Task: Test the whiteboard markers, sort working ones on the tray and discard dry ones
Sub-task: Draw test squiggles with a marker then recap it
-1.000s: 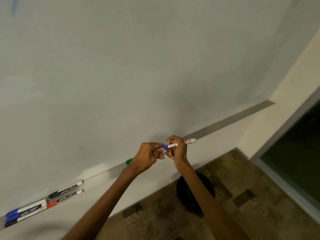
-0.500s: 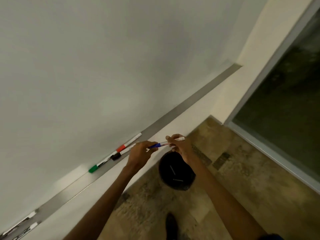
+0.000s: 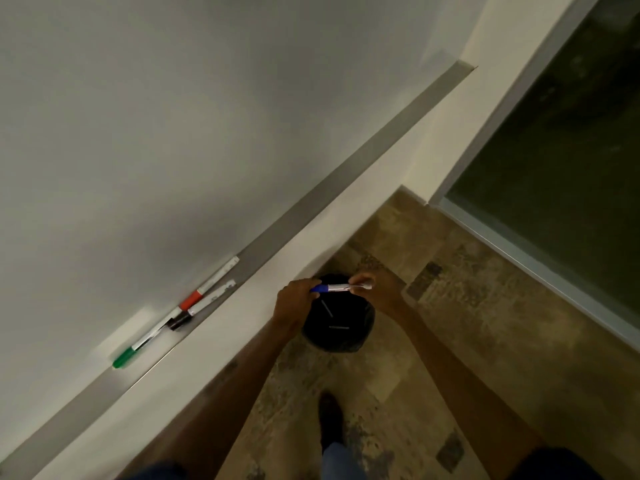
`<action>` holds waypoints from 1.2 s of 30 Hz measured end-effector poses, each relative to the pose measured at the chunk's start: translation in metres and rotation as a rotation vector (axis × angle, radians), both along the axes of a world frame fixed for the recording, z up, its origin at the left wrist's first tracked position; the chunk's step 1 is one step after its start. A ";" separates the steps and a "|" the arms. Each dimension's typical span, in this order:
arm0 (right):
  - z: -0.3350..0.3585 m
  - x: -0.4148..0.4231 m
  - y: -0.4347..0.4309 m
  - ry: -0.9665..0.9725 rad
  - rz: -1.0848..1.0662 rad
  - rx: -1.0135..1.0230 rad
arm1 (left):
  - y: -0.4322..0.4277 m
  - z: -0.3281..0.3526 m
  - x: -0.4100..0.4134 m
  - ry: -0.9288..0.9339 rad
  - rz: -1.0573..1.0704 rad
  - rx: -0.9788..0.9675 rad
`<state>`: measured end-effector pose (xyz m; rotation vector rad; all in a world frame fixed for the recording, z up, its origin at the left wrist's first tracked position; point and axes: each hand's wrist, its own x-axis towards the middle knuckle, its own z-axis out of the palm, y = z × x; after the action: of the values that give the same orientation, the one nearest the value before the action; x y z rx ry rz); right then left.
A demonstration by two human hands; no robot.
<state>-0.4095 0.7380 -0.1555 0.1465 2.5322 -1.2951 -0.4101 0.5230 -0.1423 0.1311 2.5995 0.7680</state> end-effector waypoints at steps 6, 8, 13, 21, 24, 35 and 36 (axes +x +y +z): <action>-0.055 0.005 0.017 -0.037 0.052 0.102 | 0.011 -0.035 0.001 -0.107 0.021 0.010; -0.049 0.007 0.016 -0.077 0.054 0.100 | 0.017 -0.035 0.006 -0.083 0.028 0.030; -0.042 0.009 0.004 -0.063 0.046 0.045 | 0.020 -0.030 0.007 -0.002 0.111 0.080; -0.010 -0.003 -0.043 0.069 -0.019 -0.074 | 0.018 0.010 0.003 0.153 0.220 0.112; 0.015 -0.010 -0.069 0.101 0.020 -0.115 | 0.001 0.027 0.005 0.263 0.280 0.089; 0.075 -0.016 -0.212 0.353 0.379 -0.172 | -0.133 0.076 0.059 0.576 0.602 -0.016; 0.077 -0.013 -0.228 0.360 0.421 -0.175 | -0.147 0.080 0.068 0.572 0.624 -0.055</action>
<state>-0.4221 0.5104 -0.0783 -0.6764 2.5115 -1.4503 -0.3422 0.3762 -0.0625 -0.5881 3.2485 0.9674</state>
